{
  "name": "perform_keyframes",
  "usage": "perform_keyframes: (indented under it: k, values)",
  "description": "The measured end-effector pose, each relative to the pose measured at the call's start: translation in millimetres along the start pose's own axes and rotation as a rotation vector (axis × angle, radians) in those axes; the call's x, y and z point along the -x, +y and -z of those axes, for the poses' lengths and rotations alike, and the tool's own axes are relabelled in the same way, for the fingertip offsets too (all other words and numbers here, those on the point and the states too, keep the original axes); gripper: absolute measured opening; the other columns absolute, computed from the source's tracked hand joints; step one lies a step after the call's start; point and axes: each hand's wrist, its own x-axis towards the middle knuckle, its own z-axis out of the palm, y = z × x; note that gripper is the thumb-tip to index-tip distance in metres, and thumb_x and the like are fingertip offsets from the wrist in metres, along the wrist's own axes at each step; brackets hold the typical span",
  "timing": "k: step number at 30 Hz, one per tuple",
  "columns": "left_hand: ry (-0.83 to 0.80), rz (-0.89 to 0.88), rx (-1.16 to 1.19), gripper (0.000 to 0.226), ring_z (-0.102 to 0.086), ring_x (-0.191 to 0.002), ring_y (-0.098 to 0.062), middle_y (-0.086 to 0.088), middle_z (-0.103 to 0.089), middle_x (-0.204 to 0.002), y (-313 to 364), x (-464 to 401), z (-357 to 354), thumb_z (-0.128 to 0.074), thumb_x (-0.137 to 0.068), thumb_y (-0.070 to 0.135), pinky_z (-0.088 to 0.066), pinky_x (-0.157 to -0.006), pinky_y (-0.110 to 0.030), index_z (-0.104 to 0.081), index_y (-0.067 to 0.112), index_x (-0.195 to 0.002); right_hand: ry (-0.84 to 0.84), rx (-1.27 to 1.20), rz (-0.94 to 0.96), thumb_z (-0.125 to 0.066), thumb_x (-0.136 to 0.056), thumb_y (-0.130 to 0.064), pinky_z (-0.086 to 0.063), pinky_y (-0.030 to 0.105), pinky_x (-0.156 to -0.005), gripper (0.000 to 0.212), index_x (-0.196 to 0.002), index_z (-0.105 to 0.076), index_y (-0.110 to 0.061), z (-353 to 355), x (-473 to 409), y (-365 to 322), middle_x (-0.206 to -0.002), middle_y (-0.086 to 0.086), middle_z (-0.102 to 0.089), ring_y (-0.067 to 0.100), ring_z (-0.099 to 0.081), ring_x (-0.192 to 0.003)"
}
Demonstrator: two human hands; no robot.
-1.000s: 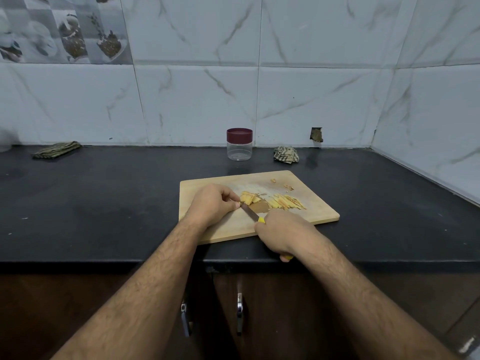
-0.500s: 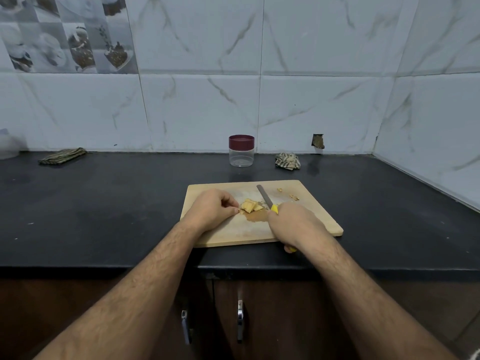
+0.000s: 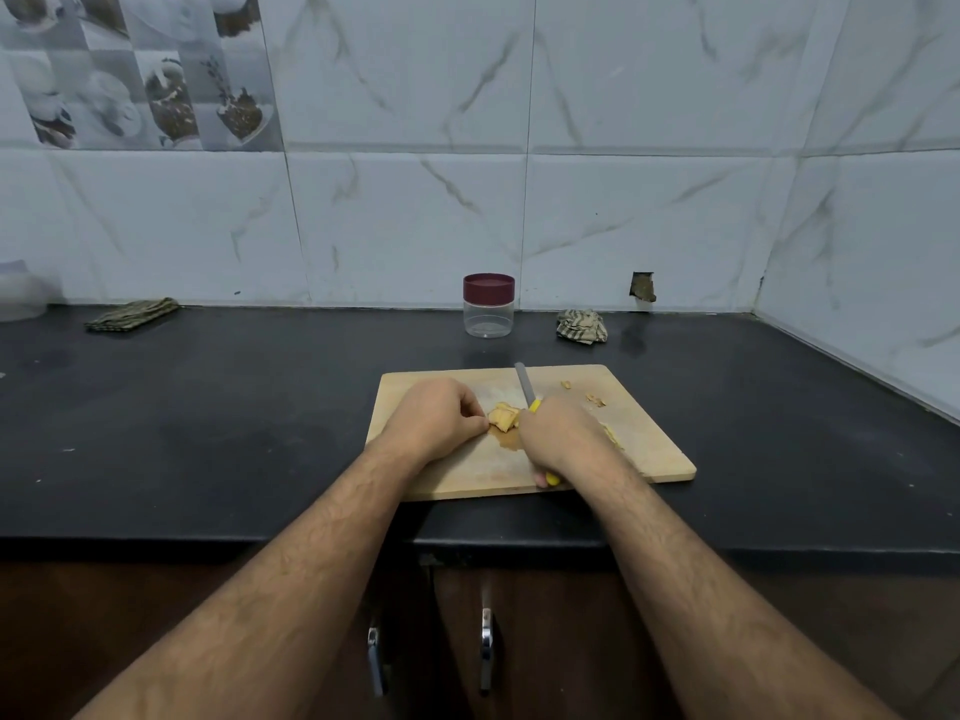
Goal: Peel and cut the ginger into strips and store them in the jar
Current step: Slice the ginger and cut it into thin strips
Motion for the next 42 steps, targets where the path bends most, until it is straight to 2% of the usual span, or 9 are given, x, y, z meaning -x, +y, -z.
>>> perform_keyframes:
  k: [4, 8, 10, 12, 18, 25, 28, 32, 42]
  values:
    - [-0.006, -0.036, -0.096, 0.015, -0.064, -0.081, -0.011, 0.007, -0.073, -0.084, 2, 0, 3, -0.066, -0.087, 0.028, -0.052, -0.075, -0.029, -0.077, 0.019, -0.086, -0.053, 0.145, 0.047, -0.058, -0.086, 0.000, -0.039, 0.029, -0.046, 0.009, -0.090, -0.066, 0.000, -4, -5, 0, -0.062, 0.006, -0.054, 0.019, -0.051, -0.052]
    - [0.013, -0.082, -0.248, 0.021, -0.060, -0.076, -0.014, 0.005, -0.069, -0.080, 8, 0, 4, -0.060, -0.089, 0.035, -0.044, -0.063, -0.028, -0.072, 0.019, -0.084, -0.028, 0.274, 0.085, -0.062, -0.083, 0.006, -0.039, 0.031, -0.047, 0.025, -0.107, -0.067, 0.004, -1, 3, 1, -0.068, 0.007, -0.056, 0.020, -0.053, -0.057]
    - [0.028, -0.077, -0.286, 0.023, -0.059, -0.075, -0.016, 0.004, -0.066, -0.078, 8, 2, 3, -0.057, -0.090, 0.036, -0.040, -0.059, -0.028, -0.068, 0.018, -0.081, 0.003, 0.205, 0.112, -0.059, -0.085, 0.005, -0.049, 0.032, -0.056, 0.009, -0.091, -0.065, 0.003, -4, 1, 3, -0.084, 0.013, -0.067, 0.027, -0.065, -0.073]
    - [0.037, -0.079, -0.308, 0.024, -0.057, -0.073, -0.018, 0.003, -0.064, -0.076, 6, 1, 3, -0.054, -0.091, 0.033, -0.037, -0.056, -0.029, -0.066, 0.017, -0.078, 0.042, 0.088, 0.108, -0.050, -0.092, 0.001, -0.056, 0.038, -0.072, 0.023, -0.070, -0.052, -0.006, -6, 1, 8, -0.088, 0.016, -0.071, 0.030, -0.069, -0.083]
    - [-0.039, -0.106, -0.133, 0.015, -0.062, -0.082, -0.010, 0.009, -0.071, -0.089, -6, 4, 9, -0.066, -0.090, 0.034, -0.052, -0.072, -0.031, -0.075, 0.023, -0.093, 0.106, -0.263, 0.001, -0.034, -0.101, -0.025, -0.047, 0.029, -0.053, 0.029, -0.098, -0.056, -0.006, -12, -9, 17, -0.043, 0.001, -0.059, 0.012, -0.055, -0.039]
    - [-0.007, -0.030, 0.016, 0.042, -0.059, -0.083, -0.007, 0.012, -0.068, -0.098, 9, 1, 16, -0.079, -0.078, 0.044, -0.044, -0.073, -0.024, -0.069, 0.025, -0.114, 0.202, -0.516, 0.053, -0.033, -0.100, -0.027, -0.053, 0.034, -0.055, 0.027, -0.108, -0.051, -0.008, -15, -6, 29, -0.084, 0.008, -0.063, 0.014, -0.060, -0.039]
    - [-0.085, -0.038, -0.008, 0.062, -0.059, -0.095, -0.014, 0.002, -0.064, -0.118, 25, -9, 10, -0.080, -0.076, 0.045, -0.042, -0.079, -0.026, -0.060, 0.026, -0.131, 0.210, -0.651, 0.027, -0.035, -0.098, -0.027, -0.057, 0.044, -0.062, 0.025, -0.105, -0.053, -0.011, -17, -8, 31, -0.068, 0.007, -0.061, 0.017, -0.057, -0.041]
    - [-0.228, -0.140, -0.160, 0.050, -0.055, -0.117, -0.016, 0.002, -0.060, -0.129, 34, -22, 3, -0.075, -0.083, 0.043, -0.042, -0.088, -0.027, -0.061, 0.032, -0.130, 0.213, -0.748, 0.004, -0.036, -0.094, -0.027, -0.056, 0.053, -0.071, 0.017, -0.093, -0.050, -0.019, -18, -8, 33, -0.051, 0.002, -0.057, 0.021, -0.054, -0.043]
    - [-0.564, -0.148, -0.196, 0.046, -0.055, -0.116, -0.012, 0.008, -0.056, -0.134, 33, -44, 20, -0.058, -0.088, 0.016, -0.042, -0.103, -0.029, -0.061, 0.034, -0.131, 0.197, -0.790, 0.013, -0.037, -0.100, -0.028, -0.057, 0.048, -0.070, 0.018, -0.085, -0.046, -0.023, -18, -9, 36, -0.061, 0.004, -0.057, 0.016, -0.055, -0.041]
